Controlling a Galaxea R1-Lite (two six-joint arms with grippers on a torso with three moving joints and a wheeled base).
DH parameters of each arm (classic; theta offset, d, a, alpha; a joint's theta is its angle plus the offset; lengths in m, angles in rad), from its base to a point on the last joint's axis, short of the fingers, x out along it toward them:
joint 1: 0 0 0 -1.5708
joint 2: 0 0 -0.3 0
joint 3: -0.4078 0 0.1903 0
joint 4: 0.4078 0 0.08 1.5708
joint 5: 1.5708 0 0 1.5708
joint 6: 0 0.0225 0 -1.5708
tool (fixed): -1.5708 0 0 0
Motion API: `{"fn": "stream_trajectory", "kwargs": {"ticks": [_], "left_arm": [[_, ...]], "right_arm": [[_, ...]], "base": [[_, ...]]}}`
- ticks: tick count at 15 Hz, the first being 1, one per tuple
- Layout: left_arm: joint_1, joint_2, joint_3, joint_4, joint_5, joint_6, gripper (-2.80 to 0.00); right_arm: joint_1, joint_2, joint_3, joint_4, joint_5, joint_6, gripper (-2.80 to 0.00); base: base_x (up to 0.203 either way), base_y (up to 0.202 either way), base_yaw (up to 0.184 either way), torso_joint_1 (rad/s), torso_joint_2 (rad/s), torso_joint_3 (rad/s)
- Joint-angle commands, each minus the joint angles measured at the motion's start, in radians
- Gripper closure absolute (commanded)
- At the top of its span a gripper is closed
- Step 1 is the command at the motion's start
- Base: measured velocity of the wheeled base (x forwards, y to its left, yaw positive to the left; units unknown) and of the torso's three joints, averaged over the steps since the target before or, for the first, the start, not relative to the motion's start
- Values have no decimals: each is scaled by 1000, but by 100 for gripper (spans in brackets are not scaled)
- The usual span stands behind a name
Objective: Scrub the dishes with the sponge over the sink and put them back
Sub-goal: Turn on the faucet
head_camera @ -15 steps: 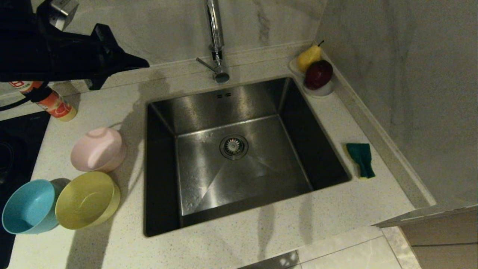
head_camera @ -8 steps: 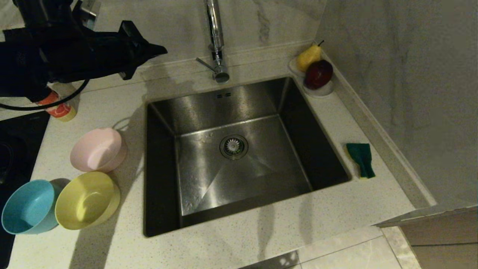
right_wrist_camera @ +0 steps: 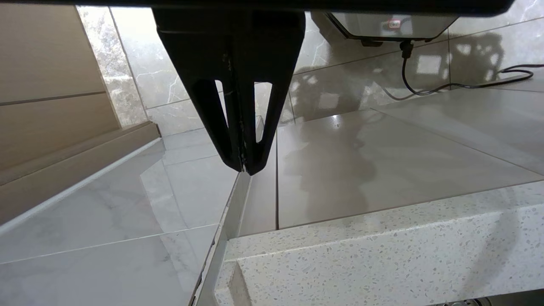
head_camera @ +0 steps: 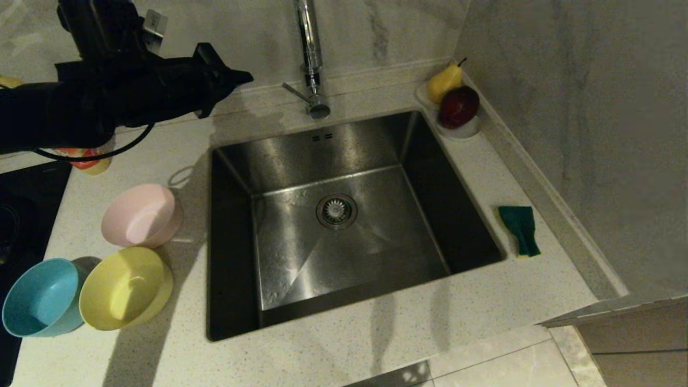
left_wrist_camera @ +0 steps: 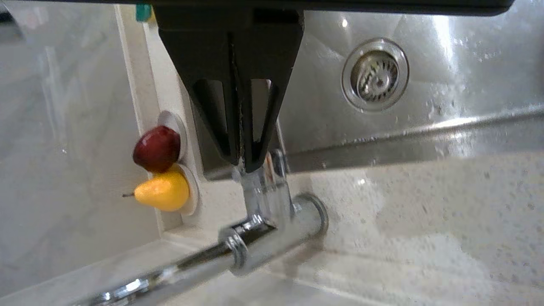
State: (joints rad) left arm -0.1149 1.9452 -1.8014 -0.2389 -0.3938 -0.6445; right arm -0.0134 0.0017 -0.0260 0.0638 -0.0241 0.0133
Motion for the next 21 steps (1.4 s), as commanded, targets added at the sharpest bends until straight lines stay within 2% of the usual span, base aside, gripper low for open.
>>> {"fn": "stream_trajectory", "kwargs": {"ticks": [1, 6, 11, 21], "left_arm": [[-1, 52, -49, -2, -2, -4, 0], [-12, 114, -128, -3, -2, -2, 0], [-31, 141, -128, -75, -44, -3, 0], [-65, 164, -128, -102, -36, -1, 0]], "right_arm": [[0, 1, 0, 0, 0, 0, 0], [0, 1, 0, 0, 0, 1, 0], [0, 1, 0, 1, 0, 1, 0], [0, 1, 0, 0, 0, 0, 0]], "base": [[0, 0, 0, 0, 0, 0], [0, 0, 0, 0, 0, 0], [0, 0, 0, 0, 0, 0], [0, 0, 0, 0, 0, 0]]}}
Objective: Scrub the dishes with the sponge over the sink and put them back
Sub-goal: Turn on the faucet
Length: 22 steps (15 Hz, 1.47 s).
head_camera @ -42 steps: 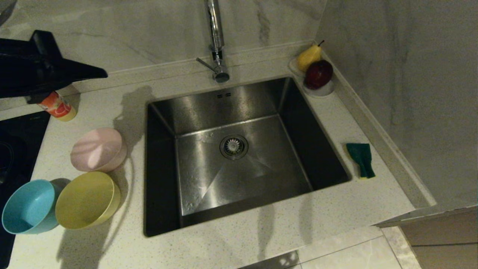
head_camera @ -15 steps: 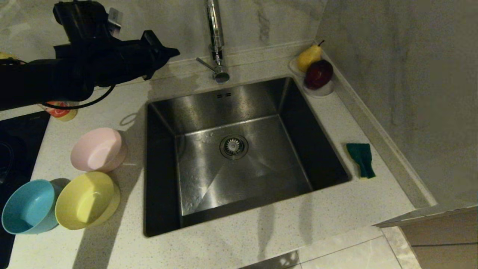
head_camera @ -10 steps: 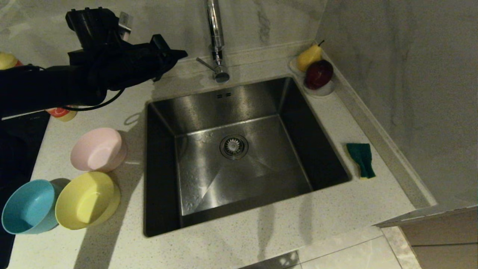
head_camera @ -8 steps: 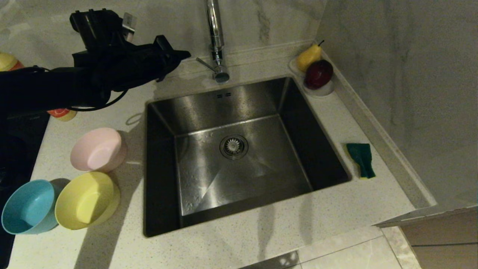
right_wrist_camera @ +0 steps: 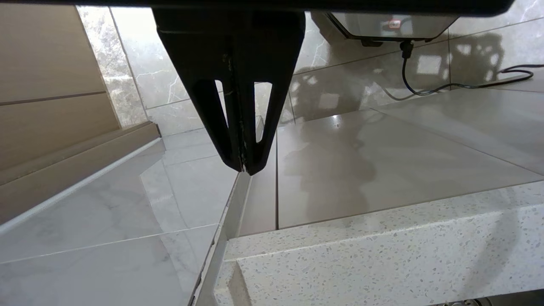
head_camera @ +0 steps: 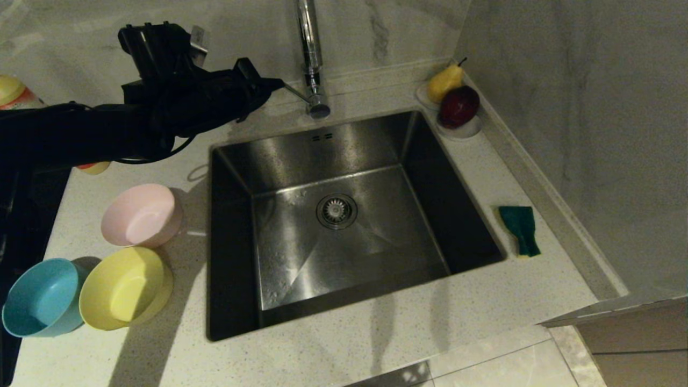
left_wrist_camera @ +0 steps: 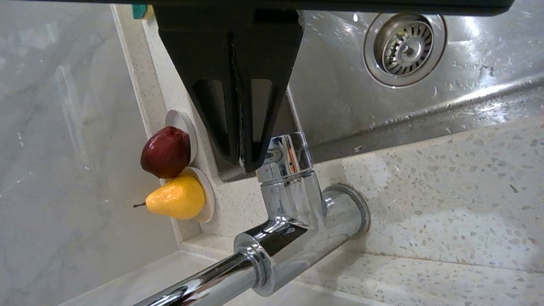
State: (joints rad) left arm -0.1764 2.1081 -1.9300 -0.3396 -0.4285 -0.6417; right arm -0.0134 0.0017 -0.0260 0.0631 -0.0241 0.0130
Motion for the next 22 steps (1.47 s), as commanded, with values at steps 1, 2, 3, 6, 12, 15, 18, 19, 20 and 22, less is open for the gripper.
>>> {"fn": "stream_trajectory", "kwargs": {"ticks": [1, 2, 3, 6, 12, 15, 18, 19, 20, 22], "left_arm": [[-6, 1, 2, -1, 0, -4, 0], [-6, 1, 7, -1, 1, -3, 0], [-9, 3, 11, -1, 1, -3, 0], [-9, 3, 15, 2, 1, -3, 0], [-12, 1, 52, 1, 2, -3, 0], [-15, -6, 46, 6, 5, -3, 0], [-14, -26, 25, 8, 11, -3, 0], [-12, -31, 19, 8, 11, -3, 0], [-11, -31, 9, 5, 11, -3, 0], [-12, -30, -1, -2, 11, -3, 0]], "right_arm": [[0, 0, 0, 1, 0, 1, 0], [0, 1, 0, 1, 0, 1, 0], [0, 1, 0, 0, 0, -1, 0], [0, 1, 0, 1, 0, 1, 0], [0, 1, 0, 1, 0, 0, 0], [0, 1, 0, 1, 0, 1, 0], [0, 1, 0, 0, 0, 1, 0], [0, 1, 0, 1, 0, 1, 0], [0, 1, 0, 0, 0, 0, 0], [0, 1, 0, 1, 0, 0, 0]], "base": [[0, 0, 0, 0, 0, 0], [0, 0, 0, 0, 0, 0], [0, 0, 0, 0, 0, 0], [0, 0, 0, 0, 0, 0], [0, 0, 0, 0, 0, 0], [0, 0, 0, 0, 0, 0], [0, 0, 0, 0, 0, 0], [0, 0, 0, 0, 0, 0], [0, 0, 0, 0, 0, 0], [0, 0, 0, 0, 0, 0]]}}
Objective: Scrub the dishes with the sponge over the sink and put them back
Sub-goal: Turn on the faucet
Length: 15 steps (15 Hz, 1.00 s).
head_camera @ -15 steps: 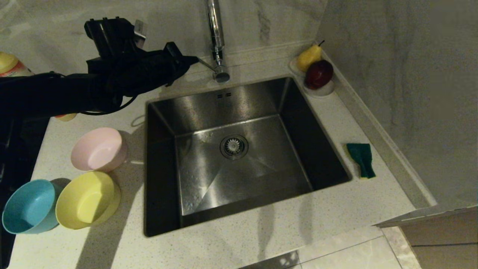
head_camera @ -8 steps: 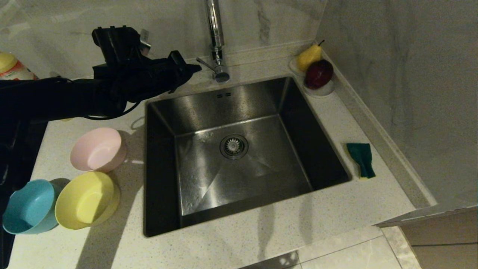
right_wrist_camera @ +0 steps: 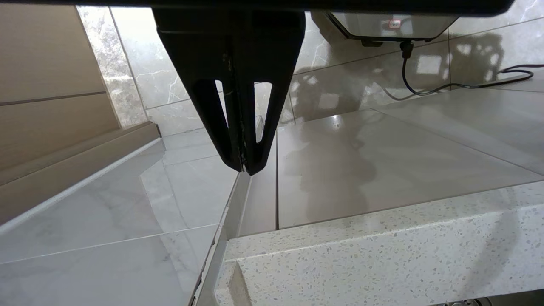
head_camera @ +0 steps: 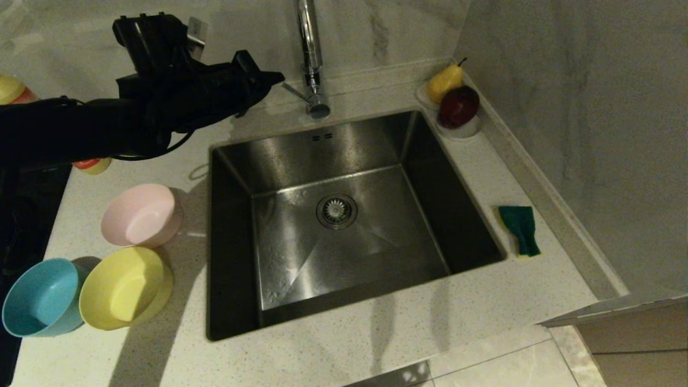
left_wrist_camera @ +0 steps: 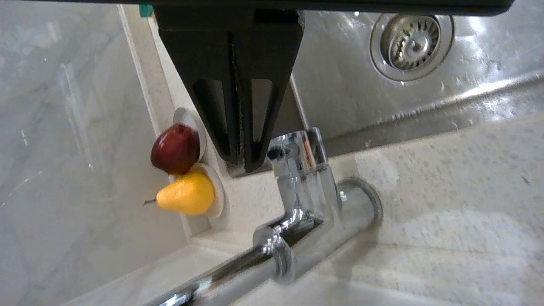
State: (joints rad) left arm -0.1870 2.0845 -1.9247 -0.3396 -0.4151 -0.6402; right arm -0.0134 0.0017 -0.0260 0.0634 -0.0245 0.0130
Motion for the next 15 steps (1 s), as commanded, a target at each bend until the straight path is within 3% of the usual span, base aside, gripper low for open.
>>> {"fn": "stream_trajectory", "kwargs": {"ticks": [1, 15], "left_arm": [[0, -4, -7, -4, -2, -4, 0], [0, 70, -11, -79, -7, 19, 0]], "right_arm": [[0, 1, 0, 0, 0, 1, 0], [0, 1, 0, 0, 0, -1, 0]], "base": [[0, 0, 0, 0, 0, 0], [0, 0, 0, 0, 0, 0]]}}
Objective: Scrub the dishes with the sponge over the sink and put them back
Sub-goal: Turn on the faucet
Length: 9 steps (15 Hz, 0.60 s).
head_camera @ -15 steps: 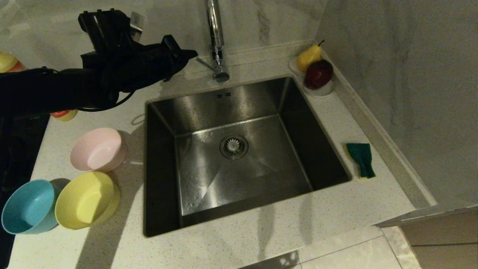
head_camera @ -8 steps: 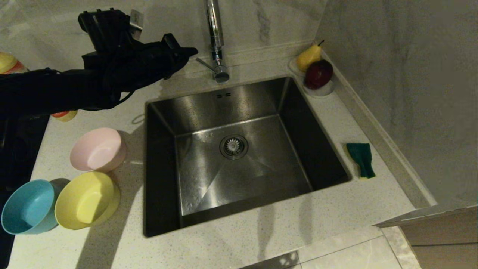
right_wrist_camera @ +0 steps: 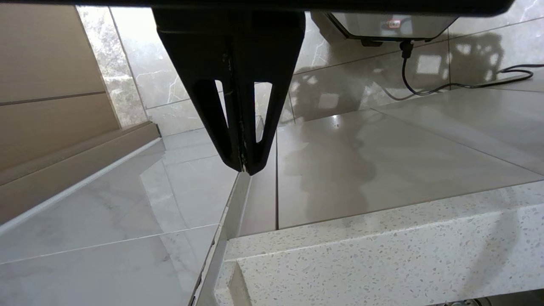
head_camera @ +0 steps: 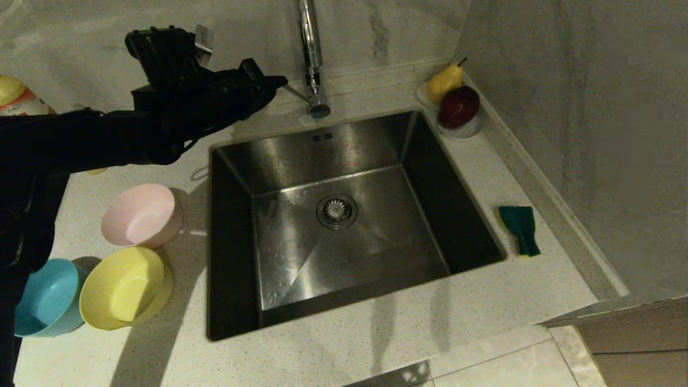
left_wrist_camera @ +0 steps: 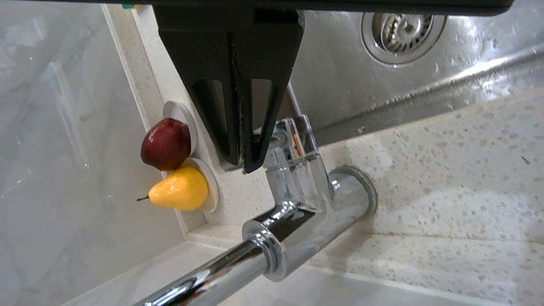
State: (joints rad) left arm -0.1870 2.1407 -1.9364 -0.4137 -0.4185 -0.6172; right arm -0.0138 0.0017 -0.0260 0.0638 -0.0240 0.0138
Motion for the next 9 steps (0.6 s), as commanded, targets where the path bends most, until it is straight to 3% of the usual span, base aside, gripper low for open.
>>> {"fn": "stream_trajectory", "kwargs": {"ticks": [1, 9], "left_arm": [[0, 19, 0, -6, -3, -6, 0], [-6, 18, 2, -2, -7, -6, 0]], "right_arm": [[0, 1, 0, -1, -1, 0, 0], [0, 0, 0, 1, -1, 0, 0]], "base": [[0, 0, 0, 0, 0, 0], [0, 0, 0, 0, 0, 0]]}}
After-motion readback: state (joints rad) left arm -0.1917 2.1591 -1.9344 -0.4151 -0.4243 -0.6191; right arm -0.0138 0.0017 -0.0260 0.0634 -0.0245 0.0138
